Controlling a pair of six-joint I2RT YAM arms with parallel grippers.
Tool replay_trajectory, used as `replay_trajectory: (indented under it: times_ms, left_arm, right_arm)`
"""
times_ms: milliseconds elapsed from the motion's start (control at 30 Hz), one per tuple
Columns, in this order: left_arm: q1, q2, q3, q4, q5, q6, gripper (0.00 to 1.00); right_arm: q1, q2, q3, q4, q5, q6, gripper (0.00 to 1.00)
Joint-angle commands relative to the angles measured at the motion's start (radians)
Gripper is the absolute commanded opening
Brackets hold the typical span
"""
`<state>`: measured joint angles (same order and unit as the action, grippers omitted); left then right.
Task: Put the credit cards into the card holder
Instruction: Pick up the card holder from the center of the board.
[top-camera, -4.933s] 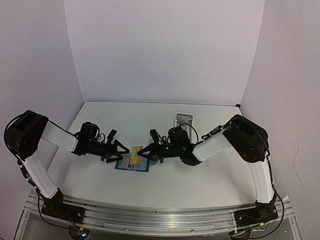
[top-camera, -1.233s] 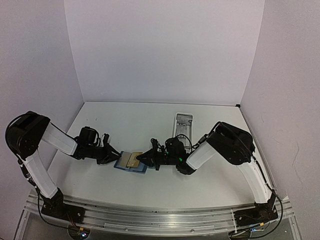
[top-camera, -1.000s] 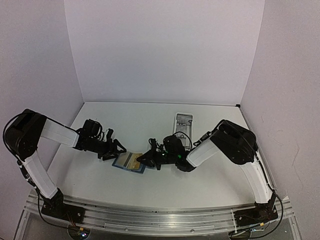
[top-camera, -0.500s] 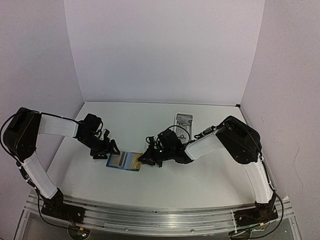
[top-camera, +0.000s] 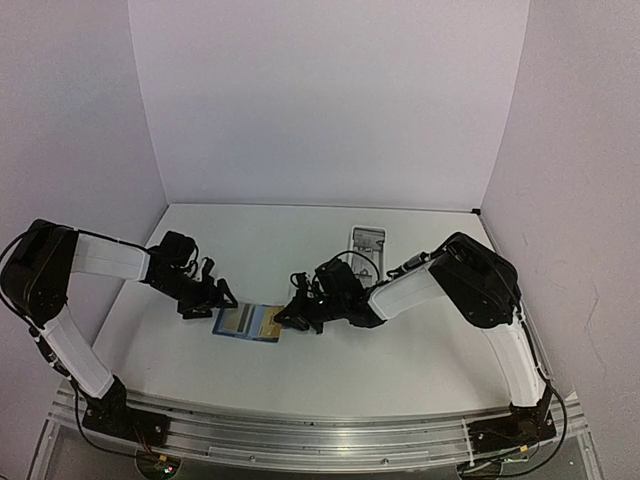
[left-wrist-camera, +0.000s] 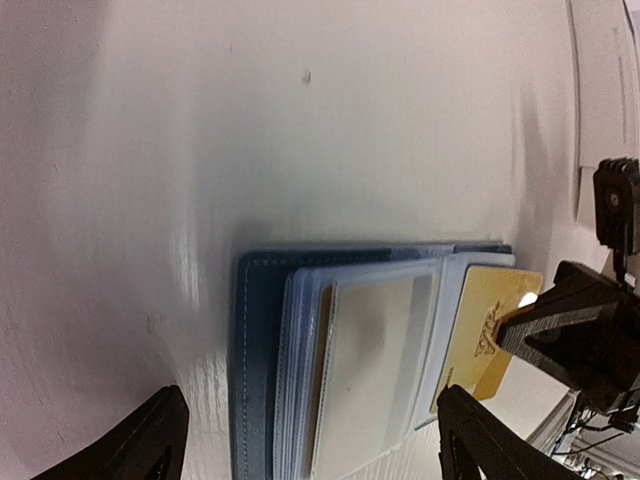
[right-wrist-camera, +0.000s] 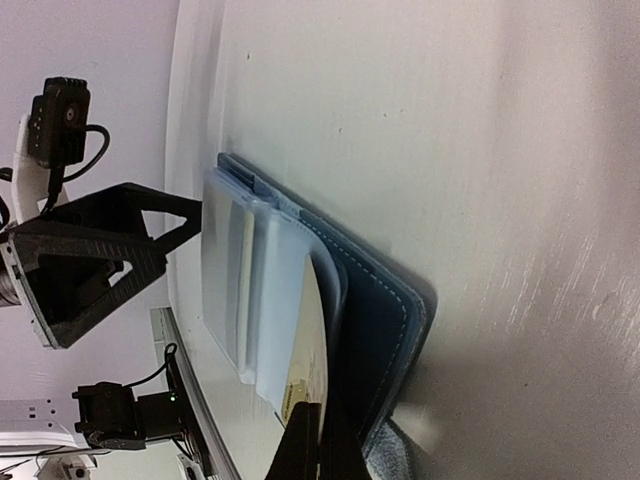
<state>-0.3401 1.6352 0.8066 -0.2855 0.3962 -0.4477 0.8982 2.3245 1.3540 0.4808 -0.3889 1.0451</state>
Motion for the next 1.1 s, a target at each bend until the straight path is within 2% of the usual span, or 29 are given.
replay_trajectory:
  times_ms: [0,133,233,333,400,467,633,800,900,1000,1067]
  left_arm:
    - [0.027,0.064,-0.086,0.124,0.06,0.023,0.86]
    - [0.026,0.117,-0.165,0.303,0.257,-0.063,0.83]
    - [0.026,0.123,-0.21,0.379,0.332,-0.12,0.8]
    - [0.028,0.121,-0.217,0.418,0.362,-0.139,0.76]
    - [0.034,0.107,-0.217,0.465,0.412,-0.174,0.68]
    - [0.039,0.101,-0.213,0.489,0.45,-0.199,0.65]
    - [0.067,0.092,-0.2,0.487,0.509,-0.209,0.57]
    - [0.066,0.101,-0.184,0.499,0.533,-0.2,0.45]
    - [0.067,0.117,-0.183,0.512,0.541,-0.205,0.31]
    - [0.056,0.128,-0.179,0.535,0.559,-0.207,0.04]
    - [0.05,0.128,-0.175,0.541,0.565,-0.204,0.0]
  right_arm:
    - [0.001,0.037,-0.021,-0.074,0.006,-0.036,0.0]
    - [0.001,0.054,-0.005,-0.072,0.002,-0.046,0.0]
    - [0.0,0.064,0.004,-0.071,-0.003,-0.052,0.0]
    - [0.001,0.072,0.004,-0.069,-0.008,-0.048,0.0]
    - [-0.001,0.076,-0.001,-0.063,-0.007,-0.043,0.0]
    - [-0.002,0.074,-0.004,-0.062,-0.008,-0.043,0.0]
    - [-0.012,0.061,-0.007,-0.061,-0.003,-0.051,0.0]
    - [-0.013,0.062,0.006,-0.061,-0.001,-0.057,0.0]
    - [-0.015,0.064,0.007,-0.061,-0.003,-0.058,0.0]
    - [-0.016,0.064,0.013,-0.061,-0.006,-0.065,0.0]
    - [-0.022,0.062,0.021,-0.059,-0.016,-0.08,0.0]
